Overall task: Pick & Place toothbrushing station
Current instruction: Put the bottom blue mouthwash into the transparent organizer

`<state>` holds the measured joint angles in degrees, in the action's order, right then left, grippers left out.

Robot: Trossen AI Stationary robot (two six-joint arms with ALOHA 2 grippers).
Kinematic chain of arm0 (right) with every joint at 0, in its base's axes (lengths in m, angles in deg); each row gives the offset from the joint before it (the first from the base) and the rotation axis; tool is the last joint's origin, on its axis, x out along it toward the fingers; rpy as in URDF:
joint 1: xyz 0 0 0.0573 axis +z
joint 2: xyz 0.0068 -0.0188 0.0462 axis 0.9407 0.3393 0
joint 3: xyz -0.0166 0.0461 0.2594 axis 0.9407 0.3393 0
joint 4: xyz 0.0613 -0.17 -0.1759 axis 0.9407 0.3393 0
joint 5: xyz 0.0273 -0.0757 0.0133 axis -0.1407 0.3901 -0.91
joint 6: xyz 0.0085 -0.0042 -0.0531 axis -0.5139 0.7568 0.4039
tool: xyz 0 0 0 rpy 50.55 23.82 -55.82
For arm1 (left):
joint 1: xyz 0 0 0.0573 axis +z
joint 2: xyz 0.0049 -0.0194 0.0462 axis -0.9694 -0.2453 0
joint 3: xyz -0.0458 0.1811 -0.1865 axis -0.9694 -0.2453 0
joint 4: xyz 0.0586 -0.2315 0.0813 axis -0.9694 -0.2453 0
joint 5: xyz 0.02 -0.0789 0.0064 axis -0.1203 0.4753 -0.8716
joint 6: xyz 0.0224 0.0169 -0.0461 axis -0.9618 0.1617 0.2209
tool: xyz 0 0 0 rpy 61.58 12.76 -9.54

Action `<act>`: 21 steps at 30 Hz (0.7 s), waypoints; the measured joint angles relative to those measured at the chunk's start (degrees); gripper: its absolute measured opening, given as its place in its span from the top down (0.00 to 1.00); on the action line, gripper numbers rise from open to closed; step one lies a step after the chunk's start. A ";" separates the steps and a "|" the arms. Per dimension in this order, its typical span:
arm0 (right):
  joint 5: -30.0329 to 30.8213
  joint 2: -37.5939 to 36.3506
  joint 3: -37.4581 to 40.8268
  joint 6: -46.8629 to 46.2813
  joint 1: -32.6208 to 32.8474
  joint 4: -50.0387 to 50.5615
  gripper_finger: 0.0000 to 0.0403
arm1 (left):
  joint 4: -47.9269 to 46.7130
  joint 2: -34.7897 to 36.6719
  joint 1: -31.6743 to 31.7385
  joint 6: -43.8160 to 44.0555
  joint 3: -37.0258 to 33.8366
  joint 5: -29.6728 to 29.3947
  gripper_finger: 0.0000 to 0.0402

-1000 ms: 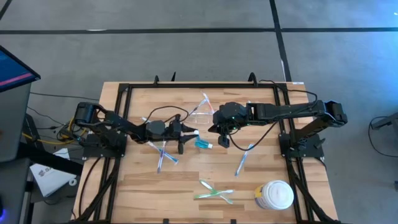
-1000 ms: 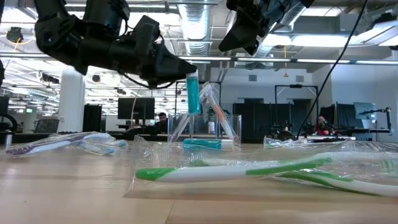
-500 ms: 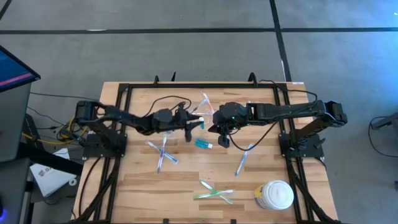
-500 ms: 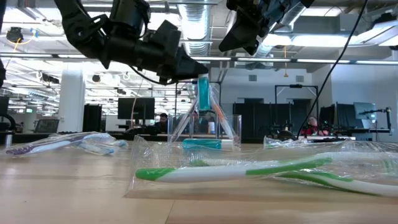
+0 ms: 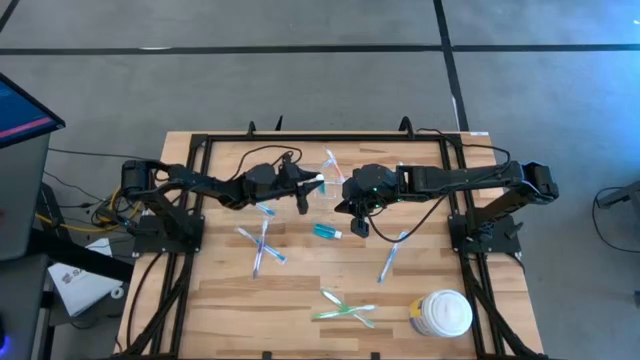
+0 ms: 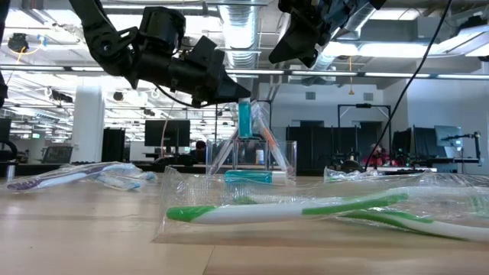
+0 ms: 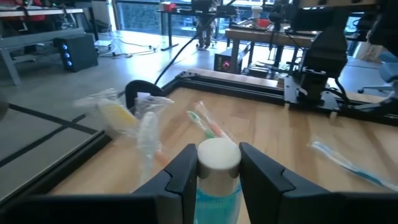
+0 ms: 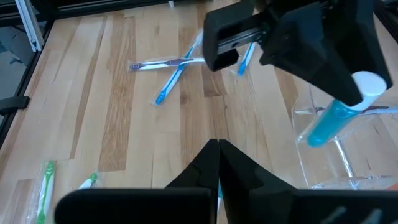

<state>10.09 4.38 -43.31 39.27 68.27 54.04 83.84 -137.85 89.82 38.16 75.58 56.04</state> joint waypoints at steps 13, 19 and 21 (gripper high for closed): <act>0.02 0.00 0.00 0.00 0.00 -0.02 1.00 | 0.18 -0.02 1.08 -1.10 1.93 0.00 0.78; 0.02 0.00 0.00 0.25 0.00 -0.02 1.00 | -2.12 -0.04 1.08 -2.38 2.29 0.00 0.78; 0.04 0.01 0.00 0.72 0.00 -0.02 1.00 | -2.13 -0.04 1.08 -2.38 2.29 0.00 0.78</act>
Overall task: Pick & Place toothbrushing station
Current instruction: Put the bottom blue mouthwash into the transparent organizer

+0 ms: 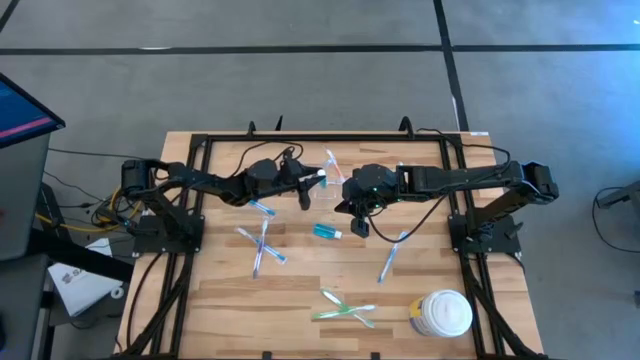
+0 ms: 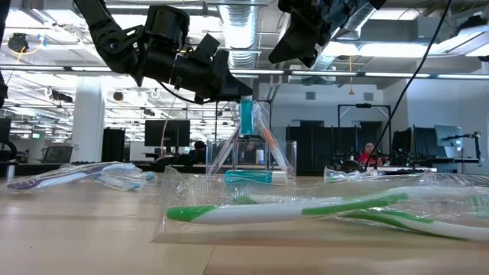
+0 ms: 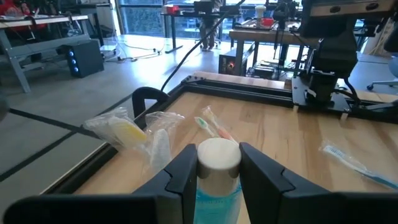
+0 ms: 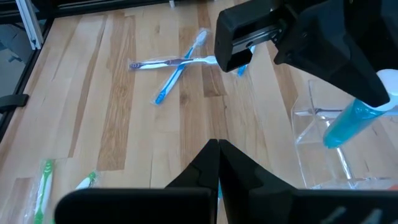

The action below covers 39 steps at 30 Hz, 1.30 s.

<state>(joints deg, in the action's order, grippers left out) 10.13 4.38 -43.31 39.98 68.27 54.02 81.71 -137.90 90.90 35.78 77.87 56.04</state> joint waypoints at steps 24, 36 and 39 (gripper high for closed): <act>0.01 0.02 0.00 0.18 0.00 -0.34 1.00 | -0.06 -2.08 3.05 0.92 -0.02 -0.10 0.78; 0.00 0.02 0.00 0.18 0.00 -0.42 1.00 | 0.03 -2.08 3.64 0.92 -0.02 -0.59 0.78; 0.00 0.02 0.00 0.18 -0.02 -0.42 1.00 | 0.03 -2.08 3.64 0.95 -0.02 -0.53 0.78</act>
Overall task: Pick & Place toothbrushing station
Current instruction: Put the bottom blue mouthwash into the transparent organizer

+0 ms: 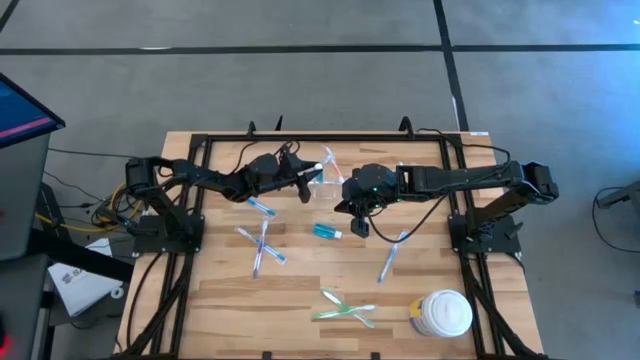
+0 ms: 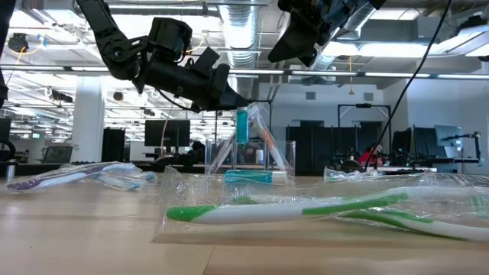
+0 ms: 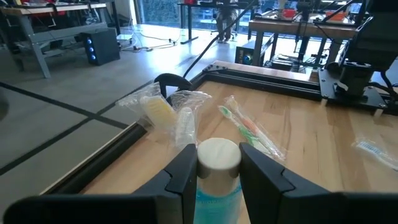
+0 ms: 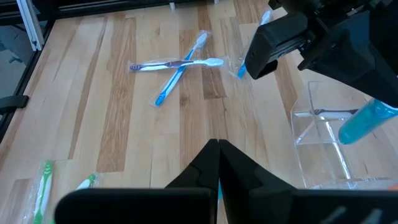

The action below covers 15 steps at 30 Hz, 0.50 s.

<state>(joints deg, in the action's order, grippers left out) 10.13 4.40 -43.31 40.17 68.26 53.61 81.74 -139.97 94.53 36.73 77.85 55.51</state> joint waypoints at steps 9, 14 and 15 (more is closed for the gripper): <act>0.01 0.00 0.00 0.17 0.01 0.00 1.00 | -0.20 0.00 -0.71 0.14 -0.02 2.08 0.78; 0.01 0.00 0.00 0.17 0.01 -0.02 1.00 | -0.62 -0.02 -0.65 0.14 -0.04 1.71 0.78; 0.01 0.00 0.00 0.17 0.01 -0.02 1.00 | -0.64 -0.23 -0.65 0.14 -0.04 1.69 0.78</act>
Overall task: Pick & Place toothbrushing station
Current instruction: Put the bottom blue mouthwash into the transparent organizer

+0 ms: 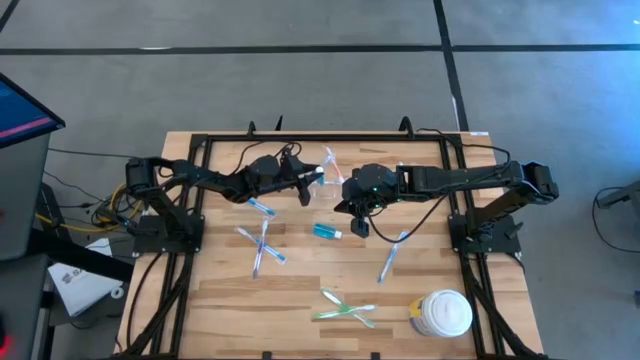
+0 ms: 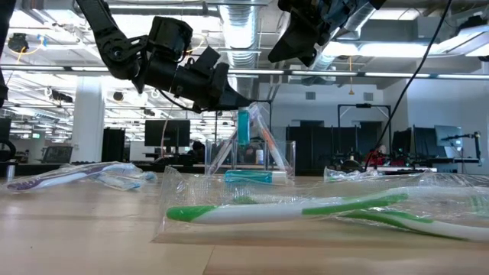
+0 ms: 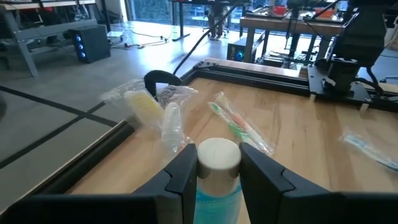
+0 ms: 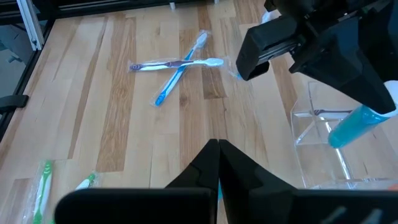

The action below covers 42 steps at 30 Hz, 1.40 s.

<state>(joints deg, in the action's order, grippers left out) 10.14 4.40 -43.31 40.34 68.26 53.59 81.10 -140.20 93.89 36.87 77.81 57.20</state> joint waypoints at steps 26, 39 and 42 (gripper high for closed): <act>-0.01 0.00 0.00 0.26 -0.01 0.02 1.00 | 3.88 -9.89 0.00 1.92 0.00 0.09 0.75; -0.01 0.00 0.00 0.28 0.01 0.16 1.00 | 4.42 -9.91 -0.17 3.30 0.00 0.13 0.70; -0.02 0.00 0.00 0.28 0.01 0.22 1.00 | 4.44 -9.91 -0.20 3.45 0.00 0.13 0.70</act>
<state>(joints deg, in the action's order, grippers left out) 10.12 4.40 -43.31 40.62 68.27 53.80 85.54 -150.11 93.69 40.33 77.81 57.33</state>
